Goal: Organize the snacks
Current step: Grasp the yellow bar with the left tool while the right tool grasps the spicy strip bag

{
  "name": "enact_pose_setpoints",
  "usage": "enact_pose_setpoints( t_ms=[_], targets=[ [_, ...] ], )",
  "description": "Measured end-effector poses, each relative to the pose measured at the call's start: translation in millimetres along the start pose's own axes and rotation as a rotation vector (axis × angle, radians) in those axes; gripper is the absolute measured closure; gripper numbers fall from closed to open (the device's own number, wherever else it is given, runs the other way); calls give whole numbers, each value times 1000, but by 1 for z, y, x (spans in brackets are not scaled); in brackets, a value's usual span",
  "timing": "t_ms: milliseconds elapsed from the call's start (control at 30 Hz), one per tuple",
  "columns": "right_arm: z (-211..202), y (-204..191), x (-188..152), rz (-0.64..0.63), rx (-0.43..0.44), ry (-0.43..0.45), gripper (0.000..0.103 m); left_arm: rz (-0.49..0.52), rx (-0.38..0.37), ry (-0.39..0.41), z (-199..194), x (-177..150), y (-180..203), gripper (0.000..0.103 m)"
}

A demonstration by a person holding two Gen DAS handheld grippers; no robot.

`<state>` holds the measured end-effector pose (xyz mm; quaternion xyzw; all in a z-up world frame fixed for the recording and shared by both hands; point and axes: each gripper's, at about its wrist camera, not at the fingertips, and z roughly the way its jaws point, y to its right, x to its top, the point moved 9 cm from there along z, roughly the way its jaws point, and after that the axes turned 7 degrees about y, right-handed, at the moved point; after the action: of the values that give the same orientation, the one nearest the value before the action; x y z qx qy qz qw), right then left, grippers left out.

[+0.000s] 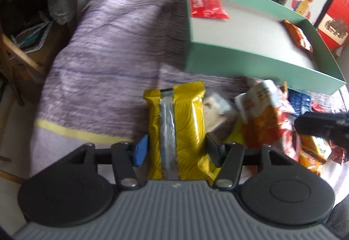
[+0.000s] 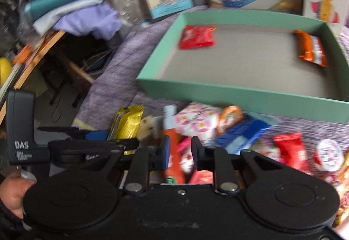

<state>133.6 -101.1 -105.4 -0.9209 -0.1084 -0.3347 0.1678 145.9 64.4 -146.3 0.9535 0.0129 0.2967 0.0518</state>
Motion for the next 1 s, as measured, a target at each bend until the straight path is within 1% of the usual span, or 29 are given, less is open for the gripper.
enact_pose_setpoints(
  t_ms=[100,167,267,300,333,367,500,600,667,867,967,1000],
  targets=[
    [16,-8,-9,-16,-11,-44,82,-18,16,7,-2,-2,-15,43],
    [27,-15,-14,-14,-4,-70,82,-29,22,11,-2,-4,-22,40],
    [39,-28,-17,-41,6,-79,82,-49,17,17,-3,-4,-29,37],
    [43,-31,-18,-52,5,-84,81,-51,17,18,-4,-5,-30,34],
    [44,-34,-18,-61,1,-85,76,-54,19,18,-4,-5,-32,29],
    [46,-35,-17,-72,-7,-87,74,-56,21,18,-3,-5,-33,27],
    [42,-42,-18,-110,-25,-87,72,-49,20,27,-3,-7,-35,25],
    [40,-51,-23,-137,-19,-91,67,-35,24,31,-3,-7,-33,22],
    [44,-55,-28,-166,-19,-102,53,-42,19,32,-2,-7,-34,22],
    [60,-62,-33,-245,-48,-91,51,-62,10,37,-3,-6,-39,21],
    [64,-68,-39,-322,-69,-76,50,-60,17,37,-2,-6,-39,19],
    [66,-70,-41,-349,-78,-68,53,-59,21,35,-1,-6,-37,17]
  ],
)
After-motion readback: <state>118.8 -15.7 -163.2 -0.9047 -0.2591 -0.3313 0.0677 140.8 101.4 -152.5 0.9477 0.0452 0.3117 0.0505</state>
